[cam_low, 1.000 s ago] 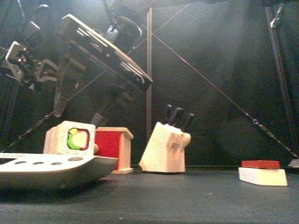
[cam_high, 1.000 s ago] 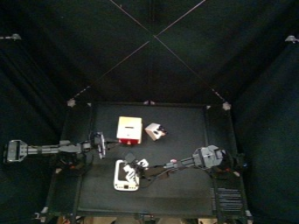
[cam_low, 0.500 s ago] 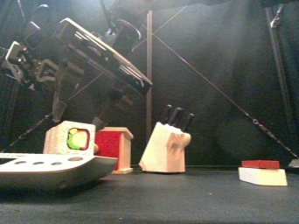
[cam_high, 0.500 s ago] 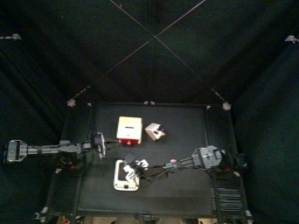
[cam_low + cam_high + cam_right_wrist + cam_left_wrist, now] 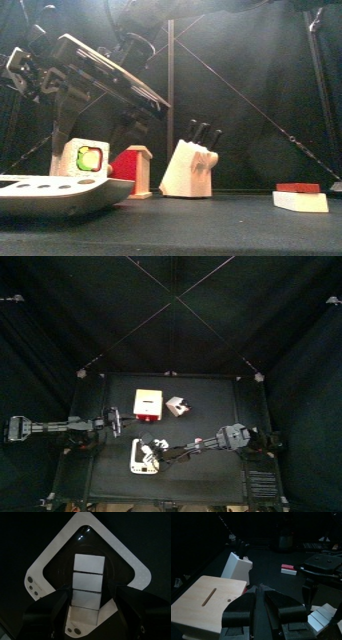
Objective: Grab white sushi roll
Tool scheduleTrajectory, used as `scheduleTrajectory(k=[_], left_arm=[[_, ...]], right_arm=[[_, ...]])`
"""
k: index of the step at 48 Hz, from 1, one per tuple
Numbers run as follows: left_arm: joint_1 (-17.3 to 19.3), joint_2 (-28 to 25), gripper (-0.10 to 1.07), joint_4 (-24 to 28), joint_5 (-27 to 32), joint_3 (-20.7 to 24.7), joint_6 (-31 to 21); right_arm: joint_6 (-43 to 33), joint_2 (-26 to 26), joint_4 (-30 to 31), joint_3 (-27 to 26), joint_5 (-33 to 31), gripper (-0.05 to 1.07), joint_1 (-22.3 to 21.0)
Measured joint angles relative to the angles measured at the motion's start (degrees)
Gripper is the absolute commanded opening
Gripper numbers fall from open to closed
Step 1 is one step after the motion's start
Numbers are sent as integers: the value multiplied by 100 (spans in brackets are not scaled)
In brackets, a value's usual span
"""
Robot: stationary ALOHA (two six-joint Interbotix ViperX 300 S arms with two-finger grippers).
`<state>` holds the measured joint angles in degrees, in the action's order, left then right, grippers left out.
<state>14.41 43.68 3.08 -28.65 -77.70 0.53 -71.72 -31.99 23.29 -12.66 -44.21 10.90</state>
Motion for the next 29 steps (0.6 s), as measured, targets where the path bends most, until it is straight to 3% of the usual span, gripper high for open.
scheduleTrajectory(k=[9,23,29], left_arm=[[-9,9,59,0,0,0,0],[-9,9,59,-9,0,-9,0],[0,0,59,-9,0,0,0]], right_arm=[[0,-35,-9,-18,9,83,0],[0,-35,-18,-35,-26,60,0],[9,-35,0,-53,-105,59,9]])
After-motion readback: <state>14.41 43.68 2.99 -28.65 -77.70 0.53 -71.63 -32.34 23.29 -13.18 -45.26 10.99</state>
